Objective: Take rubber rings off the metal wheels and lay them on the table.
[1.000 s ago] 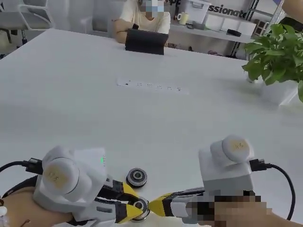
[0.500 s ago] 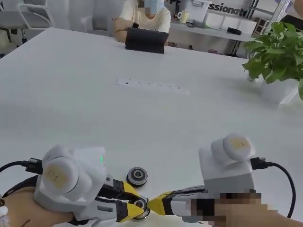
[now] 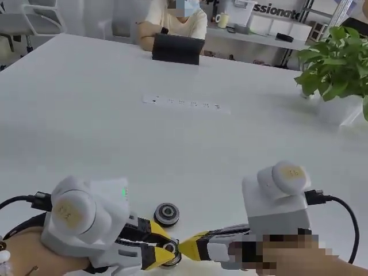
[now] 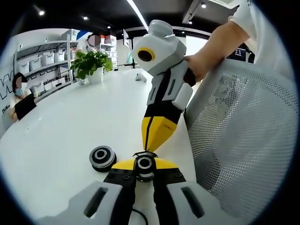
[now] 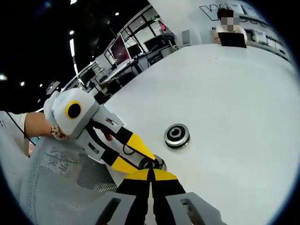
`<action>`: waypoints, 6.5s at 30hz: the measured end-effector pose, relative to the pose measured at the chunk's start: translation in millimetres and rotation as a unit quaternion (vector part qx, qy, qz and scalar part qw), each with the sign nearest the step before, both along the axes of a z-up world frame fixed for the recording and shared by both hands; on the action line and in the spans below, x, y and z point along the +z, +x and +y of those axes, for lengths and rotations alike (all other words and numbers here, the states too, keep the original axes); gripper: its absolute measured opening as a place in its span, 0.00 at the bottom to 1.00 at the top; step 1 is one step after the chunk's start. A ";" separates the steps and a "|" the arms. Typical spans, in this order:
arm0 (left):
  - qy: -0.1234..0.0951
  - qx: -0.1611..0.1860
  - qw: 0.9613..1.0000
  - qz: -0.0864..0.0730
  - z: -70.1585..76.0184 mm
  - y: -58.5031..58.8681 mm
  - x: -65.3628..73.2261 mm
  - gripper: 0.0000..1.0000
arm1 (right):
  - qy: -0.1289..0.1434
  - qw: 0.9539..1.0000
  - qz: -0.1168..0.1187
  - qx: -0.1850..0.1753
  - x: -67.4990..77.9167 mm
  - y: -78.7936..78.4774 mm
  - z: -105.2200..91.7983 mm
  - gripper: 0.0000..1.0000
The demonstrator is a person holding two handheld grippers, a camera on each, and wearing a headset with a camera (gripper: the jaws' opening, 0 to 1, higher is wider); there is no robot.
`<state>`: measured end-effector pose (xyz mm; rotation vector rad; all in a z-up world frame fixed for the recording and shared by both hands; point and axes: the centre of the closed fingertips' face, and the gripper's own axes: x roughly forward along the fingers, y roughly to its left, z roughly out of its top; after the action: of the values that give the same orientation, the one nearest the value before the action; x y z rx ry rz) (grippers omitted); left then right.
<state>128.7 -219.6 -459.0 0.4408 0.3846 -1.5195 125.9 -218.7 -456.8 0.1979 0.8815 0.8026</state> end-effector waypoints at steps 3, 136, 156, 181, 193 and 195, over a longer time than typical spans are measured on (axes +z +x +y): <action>0.000 0.000 1.000 0.000 0.0 0.1 0.1 0.08 | 0.008 1.000 -0.003 0.003 3.4 0.0 3.3 0.00; -0.078 0.181 0.980 0.038 157.7 -5.1 70.7 0.98 | 0.083 0.991 -0.105 -0.013 105.4 18.4 4.6 0.00; -0.082 0.176 0.980 0.040 155.6 -5.0 73.6 0.96 | 0.090 0.990 -0.105 0.041 109.5 25.7 45.6 0.00; -0.084 0.182 0.979 0.042 160.0 -5.8 71.3 0.94 | 0.053 0.992 -0.044 0.104 58.8 11.6 78.4 0.00; -0.091 0.191 0.976 0.048 162.1 -5.6 71.6 0.93 | 0.030 0.993 -0.016 0.115 31.5 9.8 84.1 0.00; -0.091 0.191 0.976 0.048 162.1 -5.5 71.7 0.93 | 0.029 0.993 -0.012 0.112 27.7 11.0 84.2 0.00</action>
<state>123.1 -57.5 -387.4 0.1368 0.3772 -1.1893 136.9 -134.5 -429.1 0.1410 0.8677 1.0385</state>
